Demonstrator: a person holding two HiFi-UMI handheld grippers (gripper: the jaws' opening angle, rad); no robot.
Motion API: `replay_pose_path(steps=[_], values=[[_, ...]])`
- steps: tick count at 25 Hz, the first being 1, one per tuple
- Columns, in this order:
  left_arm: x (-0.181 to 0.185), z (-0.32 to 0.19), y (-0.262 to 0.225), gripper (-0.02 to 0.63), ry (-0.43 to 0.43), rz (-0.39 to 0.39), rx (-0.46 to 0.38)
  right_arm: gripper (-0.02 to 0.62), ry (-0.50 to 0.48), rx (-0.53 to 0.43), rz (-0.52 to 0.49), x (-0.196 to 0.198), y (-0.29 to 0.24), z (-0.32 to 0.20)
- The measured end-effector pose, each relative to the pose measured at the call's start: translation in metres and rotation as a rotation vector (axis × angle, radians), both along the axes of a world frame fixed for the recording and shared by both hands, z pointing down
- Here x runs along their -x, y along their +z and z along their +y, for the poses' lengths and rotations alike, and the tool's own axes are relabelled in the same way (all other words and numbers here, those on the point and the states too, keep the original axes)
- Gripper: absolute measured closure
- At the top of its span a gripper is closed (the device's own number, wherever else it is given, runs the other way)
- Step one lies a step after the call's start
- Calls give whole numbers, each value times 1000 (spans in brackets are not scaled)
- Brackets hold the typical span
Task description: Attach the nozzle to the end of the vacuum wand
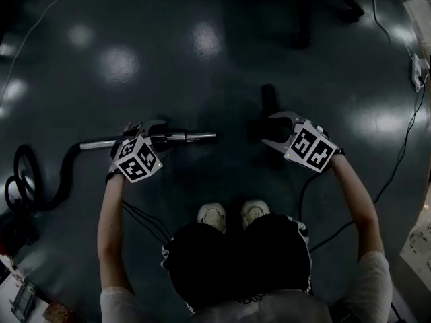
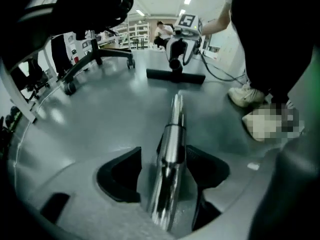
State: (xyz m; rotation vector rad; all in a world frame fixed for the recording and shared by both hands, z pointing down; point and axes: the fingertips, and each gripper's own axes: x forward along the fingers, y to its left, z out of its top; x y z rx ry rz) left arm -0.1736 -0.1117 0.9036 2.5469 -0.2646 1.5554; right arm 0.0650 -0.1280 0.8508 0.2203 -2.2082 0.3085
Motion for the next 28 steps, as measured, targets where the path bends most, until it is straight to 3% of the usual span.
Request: replay_pose_path(steps=[3, 4, 8, 10, 17, 23, 28], values=[[1, 12, 34, 312, 17, -9, 27, 377, -70, -51, 5, 14, 24, 7], [1, 17, 38, 314, 10, 13, 26, 406, -92, -55, 4, 23, 30, 13], [3, 22, 34, 363, 46, 39, -64, 415, -280, -221, 89, 57, 41, 26], [-3, 17, 28, 393, 67, 34, -95, 419, -327, -254, 66, 68, 36, 30], [-32, 15, 3, 399, 92, 93, -87, 419, -287, -247, -7, 67, 26, 30], [-42, 24, 6, 399, 125, 97, -58, 422, -284, -238, -67, 70, 16, 40], [-38, 17, -6, 400, 116, 132, -84, 423, -327, -303, -112, 92, 1, 34]])
